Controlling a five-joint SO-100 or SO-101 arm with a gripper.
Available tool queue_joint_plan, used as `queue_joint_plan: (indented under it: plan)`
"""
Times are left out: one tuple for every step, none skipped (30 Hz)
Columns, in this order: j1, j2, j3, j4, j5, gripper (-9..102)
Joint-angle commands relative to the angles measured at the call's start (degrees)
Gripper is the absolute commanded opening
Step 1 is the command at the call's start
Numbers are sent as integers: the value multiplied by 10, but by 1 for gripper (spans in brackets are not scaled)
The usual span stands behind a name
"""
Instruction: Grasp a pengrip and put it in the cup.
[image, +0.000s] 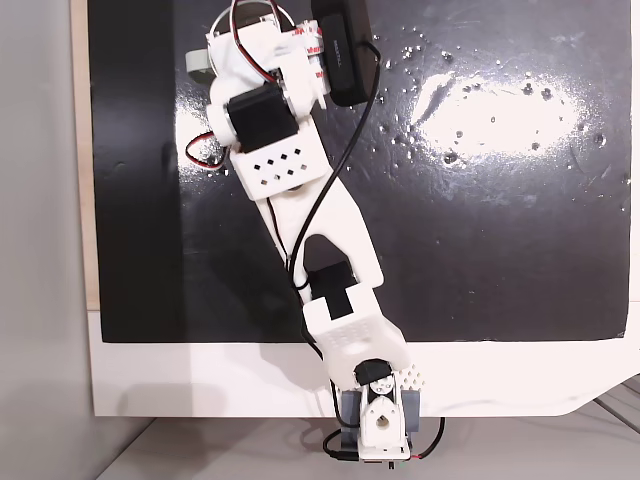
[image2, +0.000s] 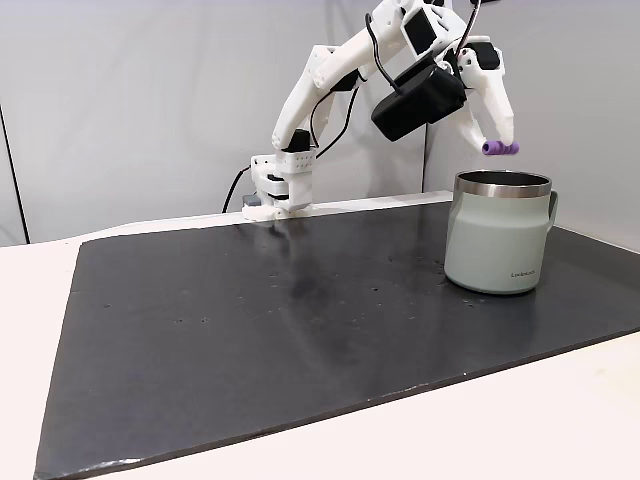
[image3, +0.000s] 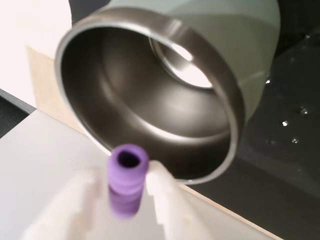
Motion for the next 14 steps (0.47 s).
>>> queue_joint_plan:
  plan:
    - [0, 7, -33, -7, 1, 21]
    - [2, 8, -33, -5, 3, 22]
    - [4, 9, -33, -5, 3, 22]
    - [4, 9, -33, -4, 3, 22]
    - [6, 10, -33, -4, 3, 22]
    - [7, 11, -33, -4, 3, 22]
    - [7, 11, -33, -2, 3, 22]
    - [7, 12, -33, -1, 3, 22]
    - [7, 13, -33, -1, 2, 22]
    - [7, 14, -33, 0, 2, 22]
    - [7, 15, -33, 0, 1, 22]
    - [7, 16, -33, 0, 1, 22]
    - [7, 17, -33, 0, 1, 22]
    - [7, 18, -33, 0, 1, 22]
